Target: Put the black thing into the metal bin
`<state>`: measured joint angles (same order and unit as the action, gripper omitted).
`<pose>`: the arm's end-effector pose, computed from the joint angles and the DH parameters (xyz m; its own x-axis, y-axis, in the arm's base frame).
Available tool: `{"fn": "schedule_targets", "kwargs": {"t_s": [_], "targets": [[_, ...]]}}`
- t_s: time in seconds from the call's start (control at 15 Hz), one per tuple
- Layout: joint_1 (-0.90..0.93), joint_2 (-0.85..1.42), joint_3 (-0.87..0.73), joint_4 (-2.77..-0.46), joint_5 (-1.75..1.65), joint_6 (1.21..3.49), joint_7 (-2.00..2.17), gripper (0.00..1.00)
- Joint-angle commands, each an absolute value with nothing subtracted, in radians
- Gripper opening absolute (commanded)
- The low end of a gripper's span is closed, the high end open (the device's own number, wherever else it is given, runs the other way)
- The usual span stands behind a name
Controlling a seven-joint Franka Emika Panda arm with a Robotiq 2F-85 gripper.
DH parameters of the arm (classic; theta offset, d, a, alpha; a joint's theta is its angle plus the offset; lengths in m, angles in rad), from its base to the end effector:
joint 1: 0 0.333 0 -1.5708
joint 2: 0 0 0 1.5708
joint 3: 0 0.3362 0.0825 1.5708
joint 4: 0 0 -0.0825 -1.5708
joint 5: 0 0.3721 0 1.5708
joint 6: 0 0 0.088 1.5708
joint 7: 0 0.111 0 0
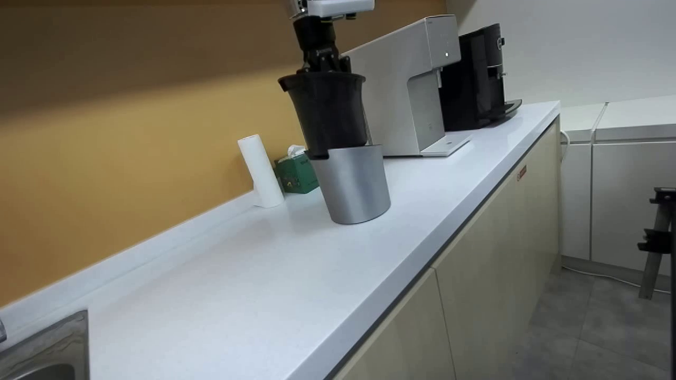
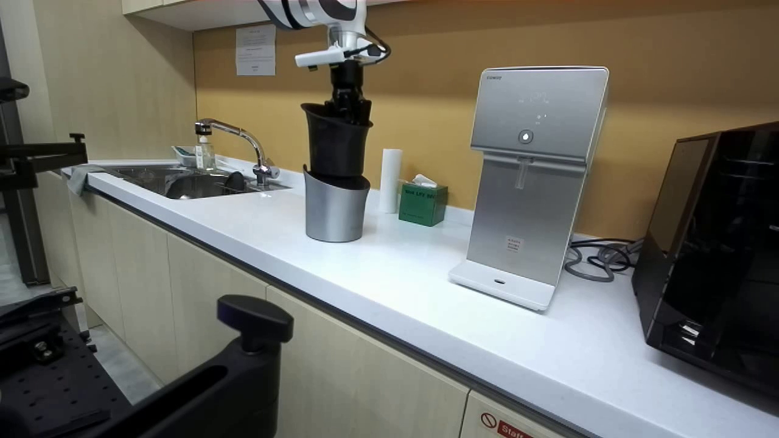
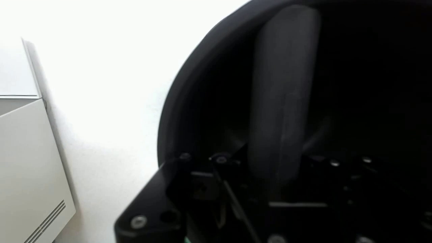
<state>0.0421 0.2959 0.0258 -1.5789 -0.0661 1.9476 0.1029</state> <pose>0.6515 0.0377 0.4937 0.9969 -0.0124 0.0776 -0.0162 -0.9987 0.0478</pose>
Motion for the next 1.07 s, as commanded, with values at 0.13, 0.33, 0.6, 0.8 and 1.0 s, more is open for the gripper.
{"fn": "schedule_targets", "kwargs": {"t_s": [0.13, 0.33, 0.6, 0.8, 1.0], "targets": [[0.04, 0.254, 0.016, -1.64, -0.034, 1.977, 0.134, 0.02], [0.035, 0.254, 0.012, -1.658, -0.026, 1.991, 0.123, 0.02], [0.029, 0.261, 0.01, -1.672, -0.022, 2.004, 0.114, 0.02], [0.026, 0.268, 0.01, -1.675, -0.021, 2.004, 0.109, 0.02], [0.024, 0.279, 0.01, -1.678, -0.021, 2.007, 0.107, 0.02]]}}
